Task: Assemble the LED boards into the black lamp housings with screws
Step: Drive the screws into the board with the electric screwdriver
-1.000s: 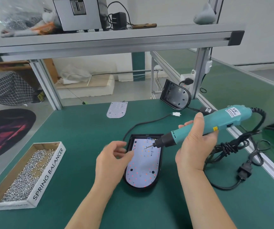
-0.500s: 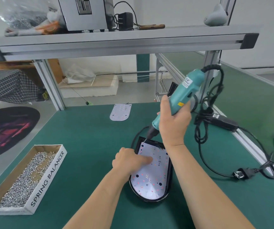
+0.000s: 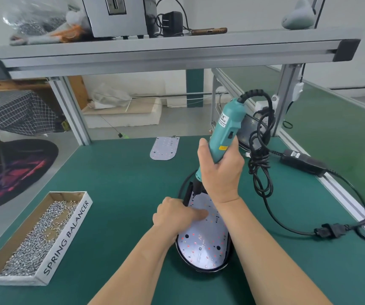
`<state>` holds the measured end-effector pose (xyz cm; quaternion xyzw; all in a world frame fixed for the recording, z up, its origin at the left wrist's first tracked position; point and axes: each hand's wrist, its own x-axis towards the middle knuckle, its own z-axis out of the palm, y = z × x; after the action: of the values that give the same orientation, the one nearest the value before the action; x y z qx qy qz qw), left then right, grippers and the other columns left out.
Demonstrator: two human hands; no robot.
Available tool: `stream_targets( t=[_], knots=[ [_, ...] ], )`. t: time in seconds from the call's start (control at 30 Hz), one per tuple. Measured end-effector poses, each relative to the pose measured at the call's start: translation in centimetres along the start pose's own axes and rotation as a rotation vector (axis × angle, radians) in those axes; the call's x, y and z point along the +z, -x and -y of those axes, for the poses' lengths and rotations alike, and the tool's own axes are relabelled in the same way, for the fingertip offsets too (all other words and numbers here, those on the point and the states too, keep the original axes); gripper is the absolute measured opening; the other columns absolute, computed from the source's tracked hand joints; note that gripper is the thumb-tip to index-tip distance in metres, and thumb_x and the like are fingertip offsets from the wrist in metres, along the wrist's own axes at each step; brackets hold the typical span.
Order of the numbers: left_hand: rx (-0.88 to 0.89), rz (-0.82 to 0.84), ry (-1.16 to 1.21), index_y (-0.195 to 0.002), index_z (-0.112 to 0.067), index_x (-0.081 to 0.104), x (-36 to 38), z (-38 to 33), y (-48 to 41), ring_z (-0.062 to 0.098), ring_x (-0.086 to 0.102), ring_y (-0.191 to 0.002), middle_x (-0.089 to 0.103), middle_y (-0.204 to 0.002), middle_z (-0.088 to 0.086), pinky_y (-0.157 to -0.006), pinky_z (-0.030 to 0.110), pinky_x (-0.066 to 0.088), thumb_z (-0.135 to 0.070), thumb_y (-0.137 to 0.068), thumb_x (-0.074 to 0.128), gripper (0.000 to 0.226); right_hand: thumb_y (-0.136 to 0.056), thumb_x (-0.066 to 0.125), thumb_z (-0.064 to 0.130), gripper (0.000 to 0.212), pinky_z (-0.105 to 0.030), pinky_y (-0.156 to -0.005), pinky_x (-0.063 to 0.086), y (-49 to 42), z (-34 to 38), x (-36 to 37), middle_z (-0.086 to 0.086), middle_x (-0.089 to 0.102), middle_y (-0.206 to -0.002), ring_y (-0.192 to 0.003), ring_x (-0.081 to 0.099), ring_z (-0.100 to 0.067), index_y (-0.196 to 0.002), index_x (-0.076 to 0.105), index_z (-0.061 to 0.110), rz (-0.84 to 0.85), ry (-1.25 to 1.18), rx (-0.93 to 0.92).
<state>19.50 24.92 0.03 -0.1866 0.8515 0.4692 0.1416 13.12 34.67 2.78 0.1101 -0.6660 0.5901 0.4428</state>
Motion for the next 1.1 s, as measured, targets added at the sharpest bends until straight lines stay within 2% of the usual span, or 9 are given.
stream_targets(
  t=[0.17, 0.27, 0.37, 0.53, 0.67, 0.8, 0.9, 0.97, 1.1],
  knots=[
    [-0.004, -0.001, 0.01, -0.102, 0.004, 0.07, 0.0, 0.0, -0.1, 0.026, 0.054, -0.074, 0.064, -0.086, 0.01, -0.074, 0.037, 0.048, -0.048, -0.047, 0.075, 0.076, -0.085, 0.064, 0.036, 0.028, -0.008, -0.055, 0.034, 0.0, 0.0, 0.1, 0.013, 0.045, -0.058, -0.054, 0.047, -0.005, -0.083, 0.044, 0.017, 0.015, 0.018, -0.032],
    [-0.004, 0.005, 0.01, -0.102, 0.002, 0.072, 0.1, 0.0, -0.1, 0.029, 0.061, -0.078, 0.072, -0.096, 0.015, -0.083, 0.043, 0.055, -0.047, -0.045, 0.075, 0.075, -0.086, 0.066, 0.034, 0.028, -0.009, -0.054, 0.034, 0.1, 0.0, 0.2, 0.015, 0.043, -0.058, -0.052, 0.047, -0.004, -0.084, 0.043, 0.018, 0.031, 0.017, -0.029],
    [-0.004, 0.003, 0.014, -0.101, 0.0, 0.072, 0.1, 0.1, -0.1, 0.035, 0.07, -0.098, 0.074, -0.104, 0.017, -0.093, 0.047, 0.055, -0.047, -0.046, 0.076, 0.072, -0.086, 0.064, 0.036, 0.028, -0.013, -0.053, 0.036, 0.2, 0.1, 0.2, 0.014, 0.045, -0.059, -0.053, 0.048, -0.009, -0.084, 0.043, 0.018, 0.035, 0.007, -0.018],
    [0.003, -0.003, 0.021, -0.1, 0.002, 0.071, 0.1, 0.3, -0.1, 0.031, 0.065, -0.086, 0.073, -0.106, 0.02, -0.084, 0.042, 0.055, -0.046, -0.047, 0.075, 0.072, -0.084, 0.069, 0.027, 0.031, -0.016, -0.051, 0.036, 0.4, -0.2, 0.4, 0.013, 0.042, -0.055, -0.049, 0.044, -0.009, -0.077, 0.039, 0.024, 0.047, -0.001, 0.054],
    [0.011, -0.006, 0.039, -0.098, 0.001, 0.072, 0.3, 0.5, -0.1, 0.039, 0.067, -0.105, 0.072, -0.106, 0.02, -0.092, 0.047, 0.054, -0.046, -0.046, 0.075, 0.07, -0.081, 0.069, 0.023, 0.034, -0.011, -0.051, 0.034, 0.4, -0.4, 0.5, 0.013, 0.042, -0.054, -0.047, 0.044, -0.007, -0.073, 0.037, 0.029, 0.047, -0.001, 0.119],
    [0.018, -0.003, 0.05, -0.097, 0.0, 0.072, 0.2, 0.8, -0.4, 0.038, 0.068, -0.104, 0.073, -0.104, 0.017, -0.095, 0.049, 0.055, -0.046, -0.046, 0.076, 0.069, -0.082, 0.069, 0.029, 0.03, -0.013, -0.051, 0.036, 0.5, -0.2, 0.1, 0.01, 0.046, -0.055, -0.049, 0.046, -0.006, -0.075, 0.04, 0.026, 0.041, -0.021, 0.148],
    [0.013, 0.009, 0.047, -0.101, 0.001, 0.072, 0.1, 0.8, -0.6, 0.034, 0.068, -0.094, 0.072, -0.106, 0.019, -0.09, 0.044, 0.055, -0.047, -0.047, 0.075, 0.072, -0.084, 0.067, 0.039, 0.03, -0.026, -0.056, 0.048, -0.1, 0.7, -0.5, -0.001, 0.059, -0.06, -0.054, 0.059, -0.011, -0.082, 0.05, 0.014, 0.02, -0.035, 0.129],
    [0.017, 0.013, 0.041, -0.102, 0.002, 0.071, 0.1, 0.9, -0.5, 0.03, 0.061, -0.086, 0.07, -0.102, 0.019, -0.087, 0.044, 0.053, -0.048, -0.047, 0.074, 0.074, -0.086, 0.067, 0.041, 0.035, -0.042, -0.063, 0.055, -1.3, 1.2, -1.2, -0.007, 0.064, -0.069, -0.063, 0.067, -0.028, -0.089, 0.056, 0.008, -0.055, -0.09, 0.168],
    [0.006, -0.011, 0.011, -0.088, 0.0, 0.067, 0.2, 0.9, -0.5, 0.035, 0.067, -0.095, 0.067, -0.104, 0.017, -0.087, 0.043, 0.056, -0.05, -0.046, 0.072, 0.066, -0.085, 0.068, 0.043, 0.027, -0.05, -0.066, 0.057, -3.2, 0.3, -4.0, -0.001, 0.066, -0.075, -0.066, 0.068, -0.031, -0.091, 0.056, 0.02, -0.188, -0.037, 0.27]
  ],
)
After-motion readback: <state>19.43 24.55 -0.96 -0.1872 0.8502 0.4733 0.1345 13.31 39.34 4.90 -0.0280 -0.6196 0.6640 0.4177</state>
